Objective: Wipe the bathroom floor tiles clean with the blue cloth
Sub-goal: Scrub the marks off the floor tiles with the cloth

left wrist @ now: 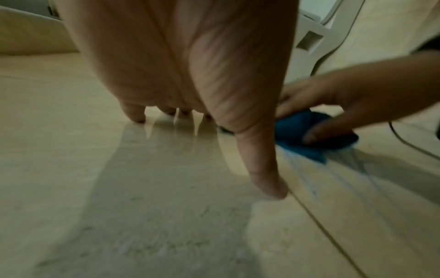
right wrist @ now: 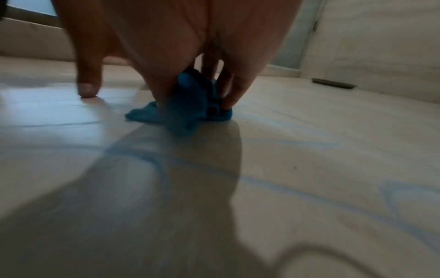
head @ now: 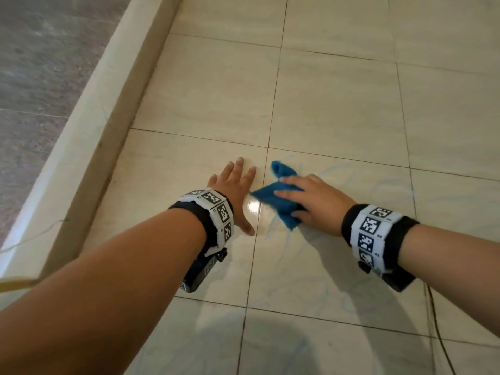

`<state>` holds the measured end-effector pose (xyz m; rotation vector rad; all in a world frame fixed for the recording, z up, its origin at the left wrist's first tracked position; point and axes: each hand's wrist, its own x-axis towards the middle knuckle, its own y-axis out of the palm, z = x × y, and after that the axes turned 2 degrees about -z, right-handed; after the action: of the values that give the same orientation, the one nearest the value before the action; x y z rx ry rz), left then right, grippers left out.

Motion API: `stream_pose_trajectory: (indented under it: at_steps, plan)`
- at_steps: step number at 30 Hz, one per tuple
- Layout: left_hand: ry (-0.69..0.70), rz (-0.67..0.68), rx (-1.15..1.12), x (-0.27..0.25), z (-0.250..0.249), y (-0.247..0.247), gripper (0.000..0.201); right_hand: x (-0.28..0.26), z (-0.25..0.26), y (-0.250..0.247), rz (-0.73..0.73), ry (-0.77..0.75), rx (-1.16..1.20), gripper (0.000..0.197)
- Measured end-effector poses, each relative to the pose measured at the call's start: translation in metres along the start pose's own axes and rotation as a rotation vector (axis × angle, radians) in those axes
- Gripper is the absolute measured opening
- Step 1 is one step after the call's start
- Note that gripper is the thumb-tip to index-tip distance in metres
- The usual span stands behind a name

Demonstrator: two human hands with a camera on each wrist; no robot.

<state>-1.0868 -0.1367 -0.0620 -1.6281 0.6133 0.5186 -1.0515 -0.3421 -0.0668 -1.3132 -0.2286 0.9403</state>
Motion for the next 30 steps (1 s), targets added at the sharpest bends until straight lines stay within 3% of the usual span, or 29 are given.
stream_pose_trajectory:
  at_steps: [3,7,11,12,16,20,21,25,30]
  plan:
    - [-0.009,-0.005,0.014,0.002,0.001,0.003,0.138,0.006,-0.001,-0.002,-0.057,0.136,0.057,0.060]
    - [-0.009,-0.003,0.014,0.005,0.000,0.002,0.140,0.007,0.008,0.004,-0.021,-0.031,-0.079,0.059]
    - [-0.024,0.005,-0.004,0.006,0.000,0.000,0.142,0.041,-0.020,-0.018,-0.132,0.227,0.024,0.048]
    - [-0.026,0.011,-0.006,0.005,-0.001,0.000,0.142,0.041,-0.016,-0.015,-0.125,0.232,0.027,0.047]
    - [-0.035,0.025,0.033,0.007,-0.002,-0.001,0.143,0.029,0.012,0.002,-0.034,-0.094,-0.078,0.046]
    - [-0.039,0.008,0.000,0.005,-0.002,-0.002,0.143,0.055,-0.017,-0.022,-0.187,0.195,-0.117,0.044]
    - [-0.037,0.010,-0.002,0.005,-0.002,-0.001,0.144,0.052,-0.013,-0.021,-0.192,0.205,-0.168,0.047]
    - [-0.034,-0.001,0.009,0.007,-0.002,0.000,0.144,0.033,0.008,-0.001,-0.072,-0.032,-0.123,0.051]
    - [-0.036,-0.002,-0.011,0.006,-0.001,-0.001,0.145,0.048,-0.026,-0.019,-0.240,0.265,-0.032,0.044]
